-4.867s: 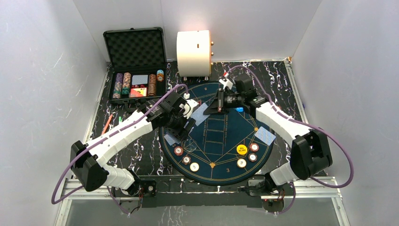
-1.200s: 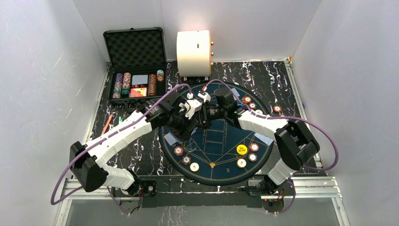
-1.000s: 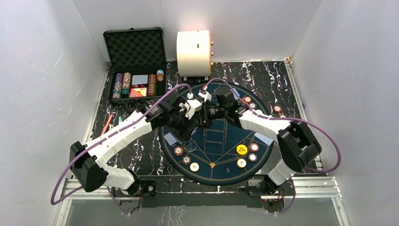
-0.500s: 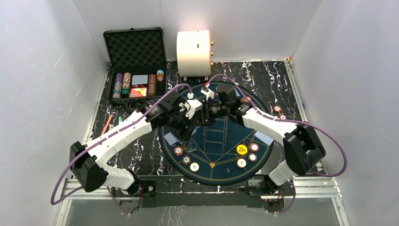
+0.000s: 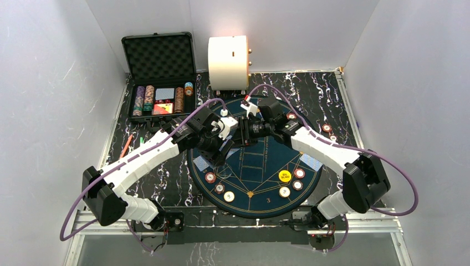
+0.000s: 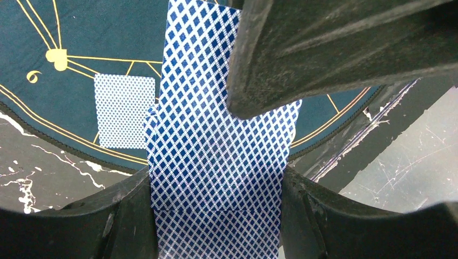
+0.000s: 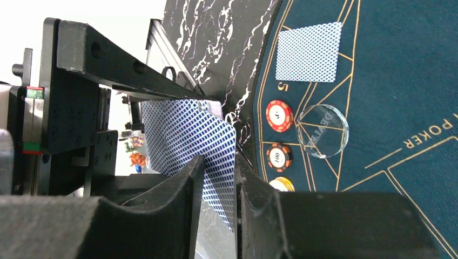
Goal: Distribute texas hold em gaming equipment
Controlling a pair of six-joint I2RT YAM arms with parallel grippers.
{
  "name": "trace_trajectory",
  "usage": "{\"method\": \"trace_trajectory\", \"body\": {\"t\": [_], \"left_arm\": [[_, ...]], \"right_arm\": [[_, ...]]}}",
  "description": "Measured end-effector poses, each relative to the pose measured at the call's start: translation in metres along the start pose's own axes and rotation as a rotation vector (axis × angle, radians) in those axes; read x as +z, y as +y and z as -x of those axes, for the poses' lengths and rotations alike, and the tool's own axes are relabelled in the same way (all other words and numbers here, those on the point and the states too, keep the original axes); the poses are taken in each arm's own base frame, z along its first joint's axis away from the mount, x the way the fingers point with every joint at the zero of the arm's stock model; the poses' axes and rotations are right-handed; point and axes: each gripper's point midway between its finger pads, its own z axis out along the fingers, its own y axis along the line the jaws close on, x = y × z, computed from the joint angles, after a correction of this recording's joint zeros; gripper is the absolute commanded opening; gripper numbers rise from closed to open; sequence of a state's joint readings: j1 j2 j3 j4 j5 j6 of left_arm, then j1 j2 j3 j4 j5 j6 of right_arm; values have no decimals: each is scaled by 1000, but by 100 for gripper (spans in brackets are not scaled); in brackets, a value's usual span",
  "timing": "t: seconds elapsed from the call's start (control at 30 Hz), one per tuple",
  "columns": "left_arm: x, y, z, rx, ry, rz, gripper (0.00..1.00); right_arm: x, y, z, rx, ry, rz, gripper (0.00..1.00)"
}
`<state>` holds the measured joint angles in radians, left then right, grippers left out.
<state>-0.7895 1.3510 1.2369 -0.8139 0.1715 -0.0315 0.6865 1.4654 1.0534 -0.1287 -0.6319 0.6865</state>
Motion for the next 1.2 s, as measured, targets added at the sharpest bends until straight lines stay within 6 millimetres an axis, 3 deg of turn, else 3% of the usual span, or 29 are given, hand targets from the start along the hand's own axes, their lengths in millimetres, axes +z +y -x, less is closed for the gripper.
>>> {"method": "trace_trajectory", "body": {"t": [0.1, 0.23, 0.47, 0.6, 0.73, 0.8, 1.0, 1.07, 1.2], "left_arm": [[0, 1, 1, -8, -3, 9, 0], [3, 4, -2, -27, 2, 26, 0], [9, 9, -8, -61, 16, 57, 0], [10, 12, -9, -70, 18, 73, 0], [10, 13, -10, -76, 21, 84, 0], [10, 13, -10, -76, 20, 83, 0], [8, 9, -9, -62, 9, 59, 0], [7, 8, -8, -50, 5, 50, 0], [6, 7, -10, -27, 1, 40, 0]], "right_arm": [[-5, -2, 0, -7, -9, -31, 23], [-15, -8, 2, -8, -26, -72, 4], [-42, -25, 14, 34, -80, -143, 0], [-71, -44, 22, 74, -132, -218, 0], [-125, -86, 39, 139, -279, -378, 0], [-157, -118, 41, 199, -366, -493, 0], [-243, -211, 9, 491, -580, -744, 0], [-254, -228, -4, 550, -613, -781, 0], [-252, -244, -21, 593, -623, -799, 0]]}}
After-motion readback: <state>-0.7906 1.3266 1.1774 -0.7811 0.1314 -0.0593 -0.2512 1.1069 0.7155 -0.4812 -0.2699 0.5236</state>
